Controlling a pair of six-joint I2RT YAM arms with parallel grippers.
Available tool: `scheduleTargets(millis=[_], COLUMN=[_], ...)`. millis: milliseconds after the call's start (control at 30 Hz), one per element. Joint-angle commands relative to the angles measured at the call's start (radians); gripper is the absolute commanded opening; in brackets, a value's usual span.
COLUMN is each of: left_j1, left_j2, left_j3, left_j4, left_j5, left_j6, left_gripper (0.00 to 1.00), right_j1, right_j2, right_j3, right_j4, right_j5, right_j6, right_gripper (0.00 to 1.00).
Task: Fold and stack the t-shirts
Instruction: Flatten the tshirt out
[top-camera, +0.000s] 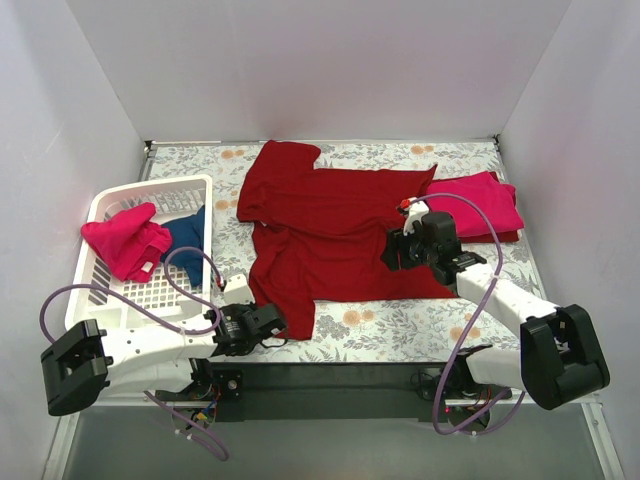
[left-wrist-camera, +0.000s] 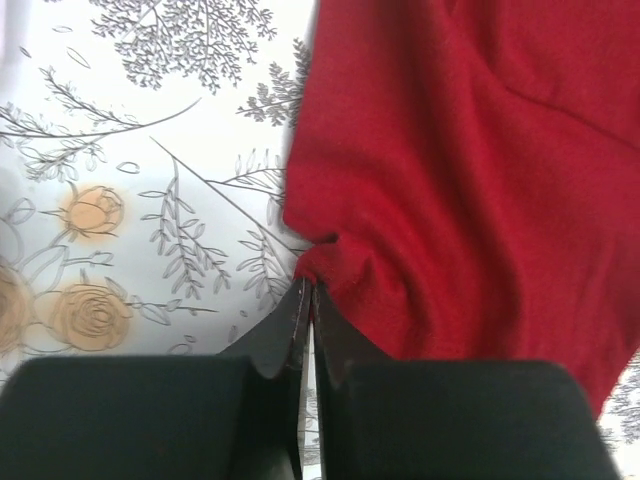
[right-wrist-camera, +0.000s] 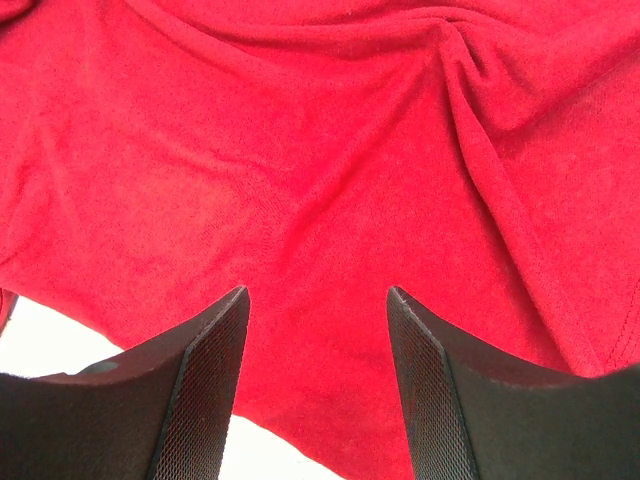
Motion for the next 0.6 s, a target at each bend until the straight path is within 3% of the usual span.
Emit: scheduleTargets(millis=[0,233,400,567], left_j1=[-0.003,-0.003,0.021,0.08], left_j2=[0.009,0.001,-0.028,-0.114], left_j3=[-0.012,0.14,0.202,0.144], left_j4=[0.054,0.022,0.108,0.229], left_j5=[0.012,-0.136,-0.203,-0.165], left_j6=[-0.28,-0.136,0.04,0.201], left_gripper=[0.0,0.0,0.0,0.0], right_j1=[-0.002,-0.019,-0.126,-0.223], right_j2=[-0.045,-0.065,-0.101,-0.138], right_j3=[0.0,0.006,-0.027,-0.061], right_j4=[0.028,-0.084,-0.146,-0.199], right_j5=[0.021,0.265,0.288,0.307], right_j6=[-0.013,0.025,0.048,0.114], right_gripper=[0.52,0.54,0.55,0.57])
